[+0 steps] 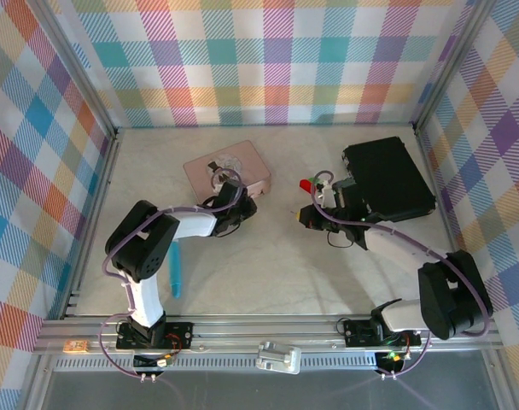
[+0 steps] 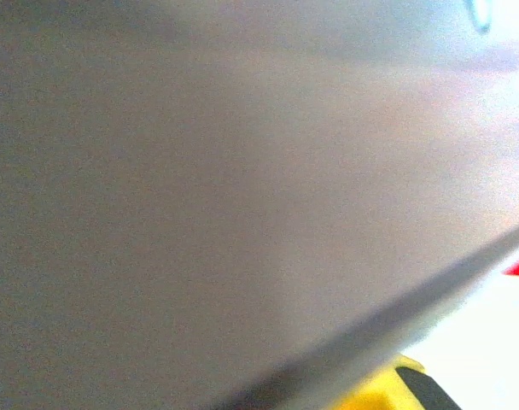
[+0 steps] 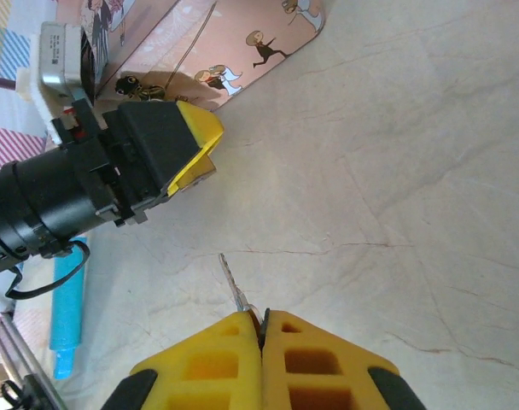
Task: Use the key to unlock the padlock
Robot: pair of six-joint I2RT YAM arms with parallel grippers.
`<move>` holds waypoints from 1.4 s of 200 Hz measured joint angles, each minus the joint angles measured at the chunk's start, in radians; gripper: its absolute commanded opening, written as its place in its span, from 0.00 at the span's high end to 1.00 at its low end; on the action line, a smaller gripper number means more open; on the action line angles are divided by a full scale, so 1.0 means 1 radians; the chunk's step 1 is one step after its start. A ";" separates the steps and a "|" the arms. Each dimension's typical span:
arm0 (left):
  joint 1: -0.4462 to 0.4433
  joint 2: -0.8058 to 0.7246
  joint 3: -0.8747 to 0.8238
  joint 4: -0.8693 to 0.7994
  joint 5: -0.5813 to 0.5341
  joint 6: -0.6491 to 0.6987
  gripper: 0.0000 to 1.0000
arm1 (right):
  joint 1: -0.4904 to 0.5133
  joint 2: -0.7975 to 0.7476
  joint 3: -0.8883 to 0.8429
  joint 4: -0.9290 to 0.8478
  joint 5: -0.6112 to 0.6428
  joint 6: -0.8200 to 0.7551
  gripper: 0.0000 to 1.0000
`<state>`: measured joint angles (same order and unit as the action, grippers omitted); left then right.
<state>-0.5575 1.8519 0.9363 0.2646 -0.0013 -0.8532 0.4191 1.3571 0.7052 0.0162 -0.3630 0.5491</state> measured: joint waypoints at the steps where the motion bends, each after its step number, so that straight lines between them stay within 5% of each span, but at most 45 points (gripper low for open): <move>1: 0.000 -0.001 -0.001 0.002 0.003 -0.002 1.00 | 0.000 0.002 0.000 0.001 -0.001 0.002 1.00; 128: 0.020 -0.059 -0.115 0.417 0.143 -0.183 1.00 | 0.147 0.202 -0.029 0.362 -0.017 0.291 1.00; 280: 0.020 -0.062 -0.156 0.545 0.150 -0.232 1.00 | 0.147 0.329 0.058 0.558 -0.022 0.409 1.00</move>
<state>-0.5377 1.7897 0.7803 0.8093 0.1490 -1.0847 0.5663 1.6863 0.7631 0.5747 -0.3851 0.9577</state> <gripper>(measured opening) 0.154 0.055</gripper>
